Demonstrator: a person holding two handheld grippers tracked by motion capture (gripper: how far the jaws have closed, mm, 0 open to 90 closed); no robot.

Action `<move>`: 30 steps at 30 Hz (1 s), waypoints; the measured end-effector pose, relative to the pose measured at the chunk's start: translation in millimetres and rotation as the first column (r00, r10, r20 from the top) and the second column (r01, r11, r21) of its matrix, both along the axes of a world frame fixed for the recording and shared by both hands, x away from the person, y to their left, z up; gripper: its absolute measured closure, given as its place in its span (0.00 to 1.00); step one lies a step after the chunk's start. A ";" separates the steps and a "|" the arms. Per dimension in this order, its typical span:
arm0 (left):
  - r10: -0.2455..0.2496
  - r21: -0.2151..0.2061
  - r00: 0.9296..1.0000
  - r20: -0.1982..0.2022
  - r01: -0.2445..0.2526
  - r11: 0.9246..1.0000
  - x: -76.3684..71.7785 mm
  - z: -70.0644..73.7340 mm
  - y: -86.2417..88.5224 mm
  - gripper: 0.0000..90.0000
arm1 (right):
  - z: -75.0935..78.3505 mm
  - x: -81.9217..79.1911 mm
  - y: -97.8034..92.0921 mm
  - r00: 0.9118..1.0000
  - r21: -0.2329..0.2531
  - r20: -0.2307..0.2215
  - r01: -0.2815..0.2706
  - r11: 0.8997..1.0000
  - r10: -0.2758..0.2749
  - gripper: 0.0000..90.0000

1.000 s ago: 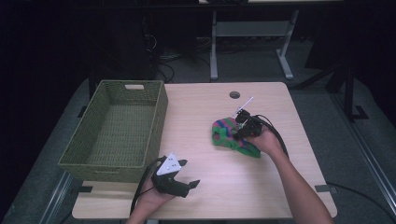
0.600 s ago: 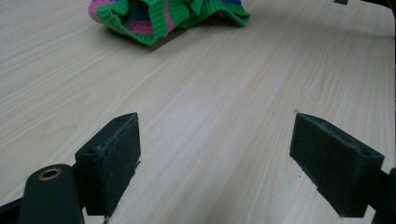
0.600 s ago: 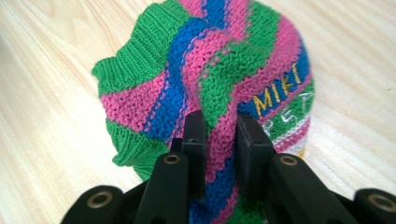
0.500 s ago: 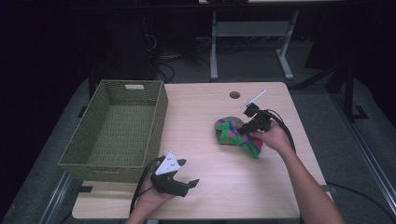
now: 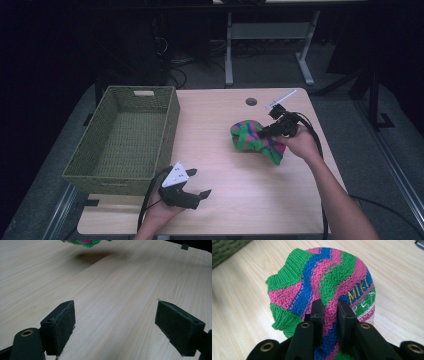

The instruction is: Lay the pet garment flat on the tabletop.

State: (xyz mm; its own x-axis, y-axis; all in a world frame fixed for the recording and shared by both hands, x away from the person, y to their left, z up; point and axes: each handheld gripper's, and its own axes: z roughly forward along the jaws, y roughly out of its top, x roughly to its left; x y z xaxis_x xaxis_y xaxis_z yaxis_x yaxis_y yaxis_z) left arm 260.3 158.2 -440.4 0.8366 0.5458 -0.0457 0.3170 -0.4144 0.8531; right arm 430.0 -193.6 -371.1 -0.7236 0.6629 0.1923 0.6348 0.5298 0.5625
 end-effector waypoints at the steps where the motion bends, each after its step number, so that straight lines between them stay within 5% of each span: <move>1: 0.000 -0.001 1.000 -0.001 0.000 1.000 0.1 0.0 0.0 0.18 | 2.2 -1.0 -1.0 1.000 0.008 0.006 -0.006 1.000 0.006 0.85; 16: 0.006 -0.017 1.000 -0.001 -0.006 1.000 -0.6 0.3 0.1 0.18 | 25.0 -29.7 1.6 0.996 0.084 0.064 -0.071 0.994 0.066 0.86; 30: 0.018 -0.056 1.000 -0.002 -0.018 0.998 -0.7 2.1 2.1 0.18 | 12.6 -59.7 1.8 0.990 0.104 0.070 -0.127 0.986 0.120 0.86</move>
